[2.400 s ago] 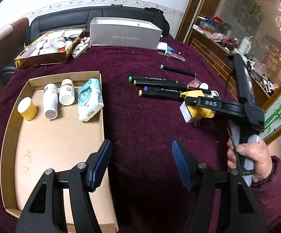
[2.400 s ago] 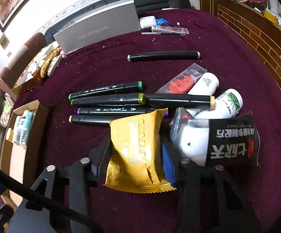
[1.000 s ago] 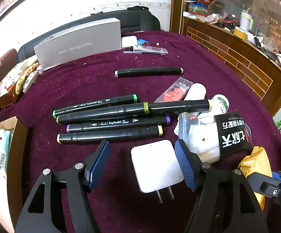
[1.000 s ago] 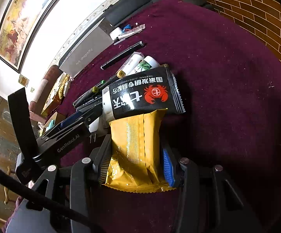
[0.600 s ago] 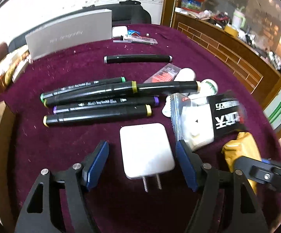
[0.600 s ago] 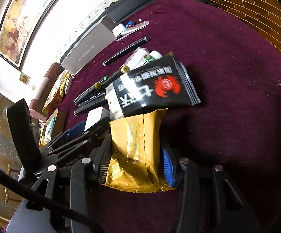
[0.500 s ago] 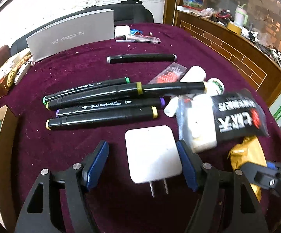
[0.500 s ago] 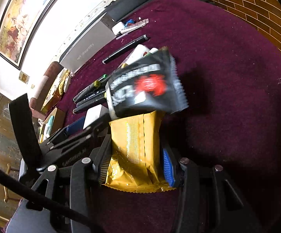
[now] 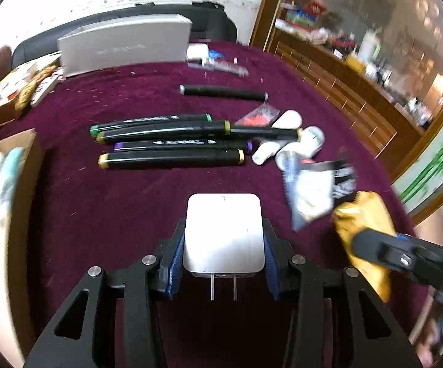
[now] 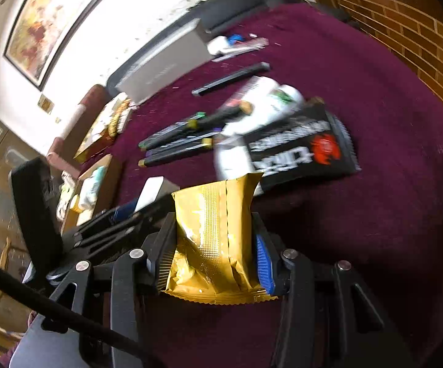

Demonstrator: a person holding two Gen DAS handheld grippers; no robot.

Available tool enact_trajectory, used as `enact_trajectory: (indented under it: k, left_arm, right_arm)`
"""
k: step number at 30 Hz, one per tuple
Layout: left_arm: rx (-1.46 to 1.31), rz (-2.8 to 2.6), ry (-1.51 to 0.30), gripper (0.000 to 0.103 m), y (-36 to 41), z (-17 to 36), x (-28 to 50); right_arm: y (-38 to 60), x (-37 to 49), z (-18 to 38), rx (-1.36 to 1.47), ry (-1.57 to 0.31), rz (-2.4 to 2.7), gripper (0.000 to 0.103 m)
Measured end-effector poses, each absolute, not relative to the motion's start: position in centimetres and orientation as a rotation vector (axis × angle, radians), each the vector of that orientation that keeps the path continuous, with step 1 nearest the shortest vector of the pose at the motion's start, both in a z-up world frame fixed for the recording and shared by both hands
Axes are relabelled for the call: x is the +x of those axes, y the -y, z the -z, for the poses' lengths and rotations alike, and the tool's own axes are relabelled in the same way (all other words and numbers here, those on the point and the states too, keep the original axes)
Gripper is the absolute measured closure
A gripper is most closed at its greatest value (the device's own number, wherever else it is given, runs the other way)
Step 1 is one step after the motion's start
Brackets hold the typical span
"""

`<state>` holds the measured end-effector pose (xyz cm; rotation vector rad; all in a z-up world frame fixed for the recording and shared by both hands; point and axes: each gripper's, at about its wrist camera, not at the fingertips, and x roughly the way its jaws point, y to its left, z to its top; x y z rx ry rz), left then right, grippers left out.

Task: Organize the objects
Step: 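Grasp the white charger with the left tool while the right tool holds the gold packet, then lower the charger and gold packet into the tray and open both tools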

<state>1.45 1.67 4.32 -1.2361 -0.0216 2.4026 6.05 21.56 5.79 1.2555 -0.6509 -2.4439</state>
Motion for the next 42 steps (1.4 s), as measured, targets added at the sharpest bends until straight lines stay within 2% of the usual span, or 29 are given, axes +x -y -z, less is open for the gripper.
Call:
enact_trajectory:
  k: [4,9,17,25,42]
  left_arm:
    - [-1.156,-2.449,0.144,0.065,3.7,-7.7,3.8]
    - [-1.103,-2.604,0.176,0.065,11.7,-10.2,5.1]
    - [-1.204,-2.768,0.18,0.065,21.4,-8.8,3.8]
    - [-1.392,-2.71,0.238,0.065,24.6,-4.3,0.2]
    - [-1.489,-2.619,0.462,0.063,27.6,-2.3,-0.6]
  right_arm:
    - [-18.2,6.1,-8.1,1.211,0.594,2.408,0.059]
    - [-12.3,5.4,-10.5,1.187,0.511,2.327,0.059]
    - [-0.9,2.8,-12.1,1.183,0.365,2.205,0.059]
    - [7.8,-1.2,-8.1,1.336,0.284,2.135,0.059]
    - [10.9,-4.6,-3.9,1.452,0.251,2.183,0.058]
